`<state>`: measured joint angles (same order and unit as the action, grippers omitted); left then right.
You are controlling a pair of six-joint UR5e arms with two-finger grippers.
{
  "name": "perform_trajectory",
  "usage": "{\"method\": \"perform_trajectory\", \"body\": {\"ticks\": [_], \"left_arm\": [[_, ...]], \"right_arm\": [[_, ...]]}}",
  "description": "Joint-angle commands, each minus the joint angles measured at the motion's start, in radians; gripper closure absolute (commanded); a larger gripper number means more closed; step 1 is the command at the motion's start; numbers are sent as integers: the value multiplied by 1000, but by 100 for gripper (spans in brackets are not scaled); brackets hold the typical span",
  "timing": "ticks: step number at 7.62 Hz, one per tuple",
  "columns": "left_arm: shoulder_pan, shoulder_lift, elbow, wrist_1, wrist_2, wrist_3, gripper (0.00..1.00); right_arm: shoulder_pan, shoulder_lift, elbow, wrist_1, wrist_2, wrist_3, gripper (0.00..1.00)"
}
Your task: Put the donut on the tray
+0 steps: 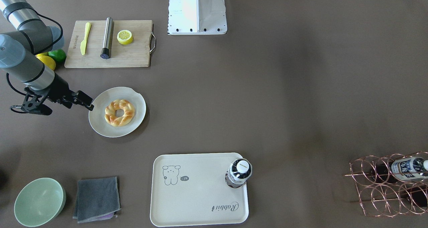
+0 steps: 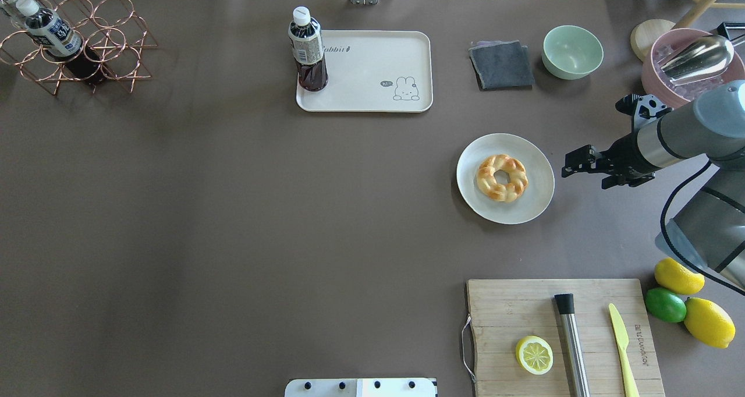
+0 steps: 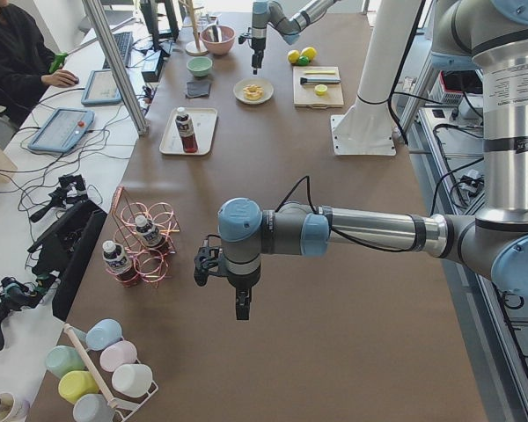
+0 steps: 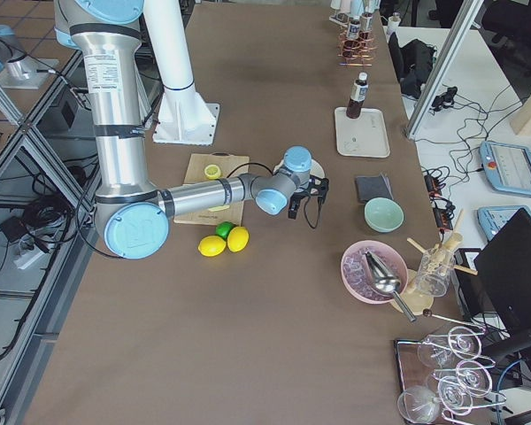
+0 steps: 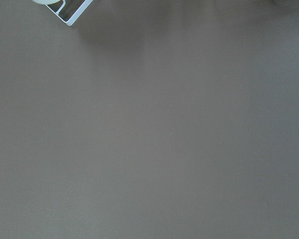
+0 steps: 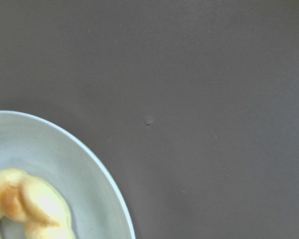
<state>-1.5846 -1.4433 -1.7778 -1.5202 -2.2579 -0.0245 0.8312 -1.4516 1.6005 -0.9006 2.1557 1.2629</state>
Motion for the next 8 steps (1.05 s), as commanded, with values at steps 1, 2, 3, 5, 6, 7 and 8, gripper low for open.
{"method": "perform_trajectory", "body": {"ticks": [1, 2, 3, 5, 6, 7, 8], "left_arm": [[0, -5, 1, 0, 1, 0, 2], [0, -6, 1, 0, 1, 0, 2], [0, -6, 1, 0, 0, 0, 2], [0, -8, 1, 0, 1, 0, 2], [0, -8, 1, 0, 1, 0, 2], [0, -9, 3, 0, 3, 0, 2], [0, -9, 1, 0, 3, 0, 2]], "right_arm": [[-46, 25, -5, -1, -26, 49, 0], [-60, 25, -7, -1, -45, 49, 0], [-70, 25, -7, -1, -62, 52, 8], [-72, 28, 7, -1, -63, 53, 91], [-72, 28, 22, -1, -65, 53, 100], [-70, 27, 56, -3, -65, 53, 100], [-70, 27, 58, -3, -77, 55, 100]]}}
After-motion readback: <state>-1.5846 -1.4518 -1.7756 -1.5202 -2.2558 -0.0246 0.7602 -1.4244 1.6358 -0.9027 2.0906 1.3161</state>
